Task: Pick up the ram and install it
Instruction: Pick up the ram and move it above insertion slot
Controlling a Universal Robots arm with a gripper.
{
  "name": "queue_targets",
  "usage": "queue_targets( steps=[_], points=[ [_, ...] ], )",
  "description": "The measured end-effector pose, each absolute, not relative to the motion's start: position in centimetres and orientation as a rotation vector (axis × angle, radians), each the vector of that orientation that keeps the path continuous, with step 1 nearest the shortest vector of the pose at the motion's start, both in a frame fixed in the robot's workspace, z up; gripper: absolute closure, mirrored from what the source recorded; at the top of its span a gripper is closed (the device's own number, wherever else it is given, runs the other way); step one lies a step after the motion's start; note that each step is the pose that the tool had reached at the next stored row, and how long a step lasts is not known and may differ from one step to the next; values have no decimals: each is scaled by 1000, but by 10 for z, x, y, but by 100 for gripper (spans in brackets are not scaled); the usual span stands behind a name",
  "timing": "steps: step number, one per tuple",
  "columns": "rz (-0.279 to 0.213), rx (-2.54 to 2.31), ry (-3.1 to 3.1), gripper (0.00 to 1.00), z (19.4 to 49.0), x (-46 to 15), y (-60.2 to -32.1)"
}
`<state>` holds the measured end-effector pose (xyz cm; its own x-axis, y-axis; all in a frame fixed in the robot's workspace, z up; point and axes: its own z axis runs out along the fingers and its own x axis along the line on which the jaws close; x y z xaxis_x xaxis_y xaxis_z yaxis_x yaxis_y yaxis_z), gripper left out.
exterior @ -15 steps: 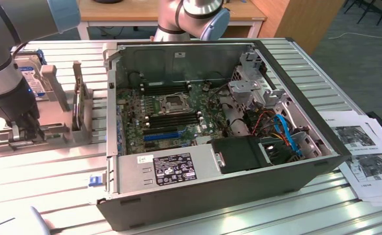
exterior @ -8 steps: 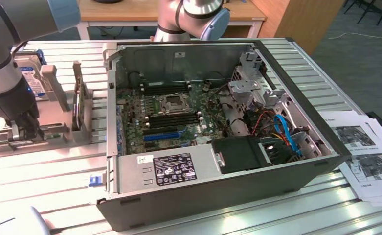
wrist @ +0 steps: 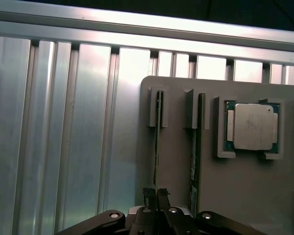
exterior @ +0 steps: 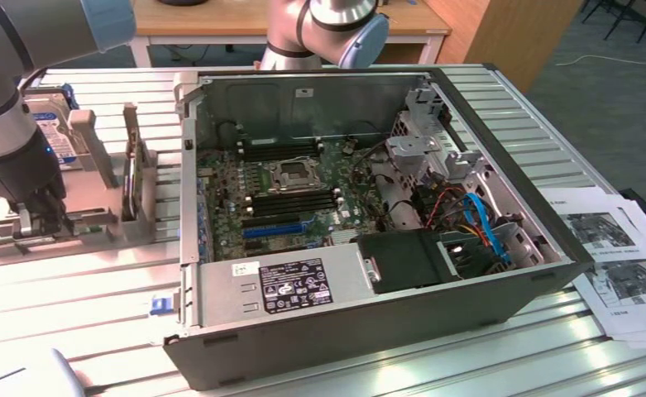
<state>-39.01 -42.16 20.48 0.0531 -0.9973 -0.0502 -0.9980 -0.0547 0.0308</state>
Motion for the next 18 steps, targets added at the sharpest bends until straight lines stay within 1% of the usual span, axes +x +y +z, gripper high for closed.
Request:
queue_targets(
  steps=[18],
  points=[
    [96,-2273,2154,88,213,-389,-422]
  ],
)
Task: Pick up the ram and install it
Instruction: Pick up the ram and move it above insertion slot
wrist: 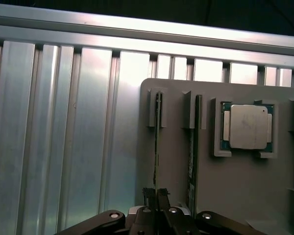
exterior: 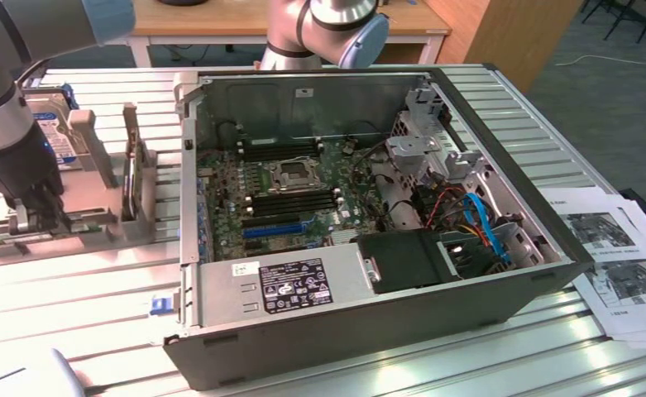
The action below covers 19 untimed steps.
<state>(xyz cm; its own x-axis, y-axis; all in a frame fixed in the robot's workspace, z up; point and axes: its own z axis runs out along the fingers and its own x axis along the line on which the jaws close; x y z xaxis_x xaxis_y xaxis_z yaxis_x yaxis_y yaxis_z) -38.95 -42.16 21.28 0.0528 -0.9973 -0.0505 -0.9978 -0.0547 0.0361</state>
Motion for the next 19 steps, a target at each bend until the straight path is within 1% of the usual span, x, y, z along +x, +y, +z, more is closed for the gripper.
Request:
queue_targets(
  steps=[19],
  points=[
    [106,-2276,2159,88,228,-388,-422]
  ],
)
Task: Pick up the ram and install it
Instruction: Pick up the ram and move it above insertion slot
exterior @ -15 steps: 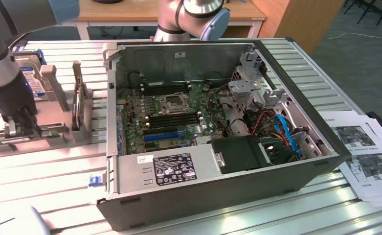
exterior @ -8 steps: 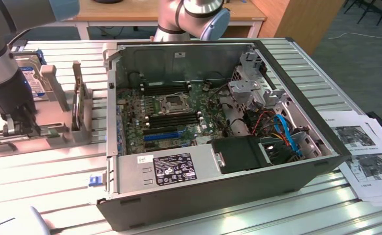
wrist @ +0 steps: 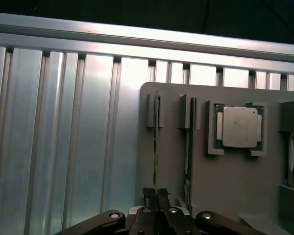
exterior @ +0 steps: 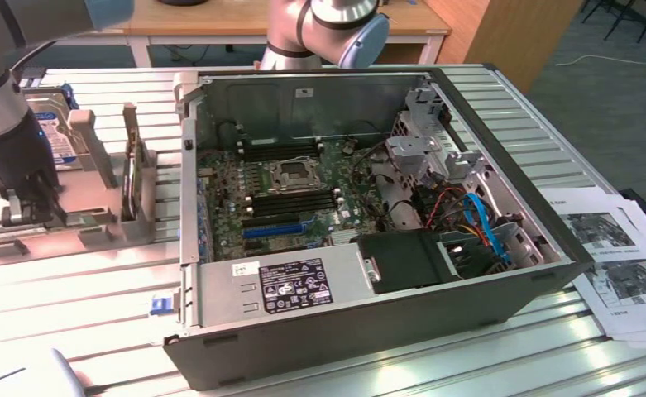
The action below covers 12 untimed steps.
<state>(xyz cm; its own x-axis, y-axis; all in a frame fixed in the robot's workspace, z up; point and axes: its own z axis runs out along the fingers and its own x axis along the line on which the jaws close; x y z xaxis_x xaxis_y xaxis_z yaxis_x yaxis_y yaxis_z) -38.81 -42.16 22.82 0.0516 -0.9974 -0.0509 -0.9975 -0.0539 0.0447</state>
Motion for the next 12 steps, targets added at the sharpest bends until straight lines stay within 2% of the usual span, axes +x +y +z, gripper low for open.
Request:
queue_targets(
  steps=[12],
  points=[
    [115,-2278,2165,88,242,-387,-422]
  ],
)
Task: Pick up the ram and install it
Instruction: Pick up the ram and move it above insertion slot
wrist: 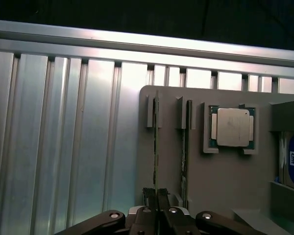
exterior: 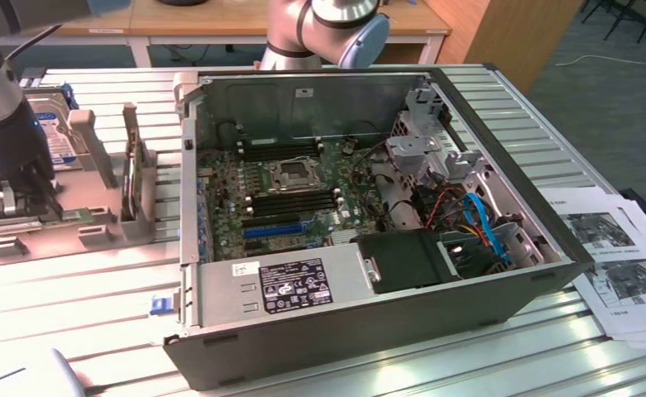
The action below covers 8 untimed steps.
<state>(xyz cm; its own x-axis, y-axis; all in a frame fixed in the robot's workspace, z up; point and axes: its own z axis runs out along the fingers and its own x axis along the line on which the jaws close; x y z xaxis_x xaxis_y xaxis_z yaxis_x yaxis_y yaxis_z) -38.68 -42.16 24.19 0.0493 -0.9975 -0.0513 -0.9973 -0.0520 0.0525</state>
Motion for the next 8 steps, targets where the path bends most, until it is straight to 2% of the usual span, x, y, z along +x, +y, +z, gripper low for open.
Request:
queue_targets(
  steps=[8],
  points=[
    [-122,2269,-2160,88,252,-386,-422]
  ],
)
